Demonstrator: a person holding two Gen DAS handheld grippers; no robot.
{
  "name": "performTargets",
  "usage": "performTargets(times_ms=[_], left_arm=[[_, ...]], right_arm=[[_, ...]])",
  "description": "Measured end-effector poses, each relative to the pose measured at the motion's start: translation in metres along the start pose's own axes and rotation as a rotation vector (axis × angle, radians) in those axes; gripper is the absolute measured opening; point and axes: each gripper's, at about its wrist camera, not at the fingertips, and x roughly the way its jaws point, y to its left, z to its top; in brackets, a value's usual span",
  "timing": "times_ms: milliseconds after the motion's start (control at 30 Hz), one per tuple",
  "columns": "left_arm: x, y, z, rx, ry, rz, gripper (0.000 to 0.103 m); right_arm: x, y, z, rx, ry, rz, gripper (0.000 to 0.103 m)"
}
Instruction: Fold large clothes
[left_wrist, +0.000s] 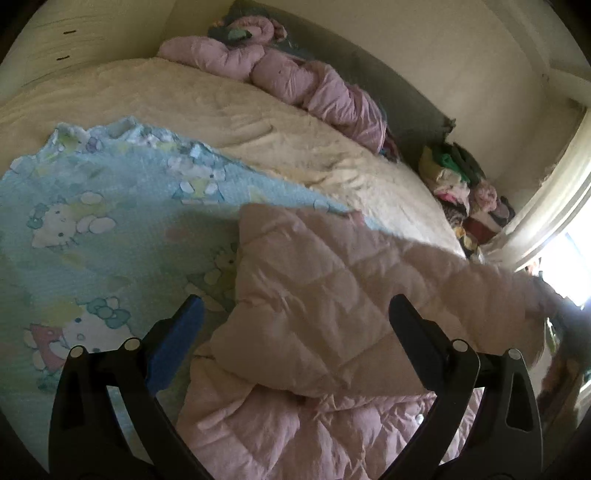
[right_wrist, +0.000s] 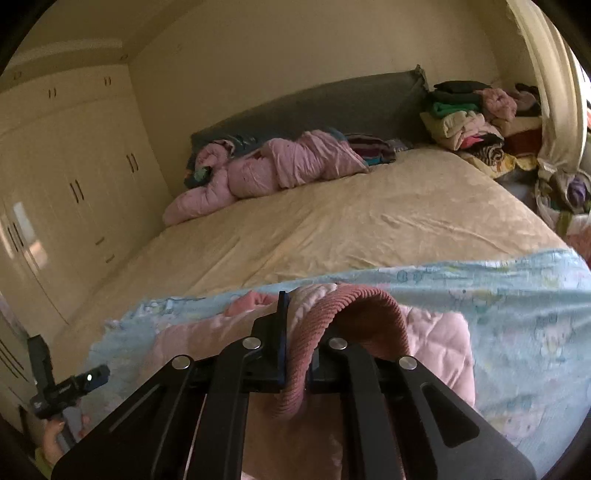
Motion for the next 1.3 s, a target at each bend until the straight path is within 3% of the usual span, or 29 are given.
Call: performTargets(times_ms=[267, 833, 1000, 1167, 1300], left_arm=[[0.014, -0.007, -0.007, 0.038, 0.027, 0.017, 0.093], [0.048, -0.049, -0.033, 0.273, 0.111, 0.077, 0.093], [0.054, -0.049, -0.036, 0.298, 0.135, 0.077, 0.093], [0.063, -0.047, -0.041, 0.306, 0.174, 0.094, 0.093], [0.073, -0.044, -0.047, 0.302, 0.205, 0.109, 0.093]], right_arm=[[0.05, -0.018, -0.016, -0.01, 0.097, -0.095, 0.006], [0.071, -0.037, -0.043, 0.033, 0.168, -0.154, 0.009], [0.067, -0.039, -0.051, 0.015, 0.189, -0.182, 0.036], [0.051, -0.042, -0.054, 0.018, 0.168, -0.204, 0.038], [0.029, -0.027, -0.051, -0.007, 0.085, -0.184, 0.048]])
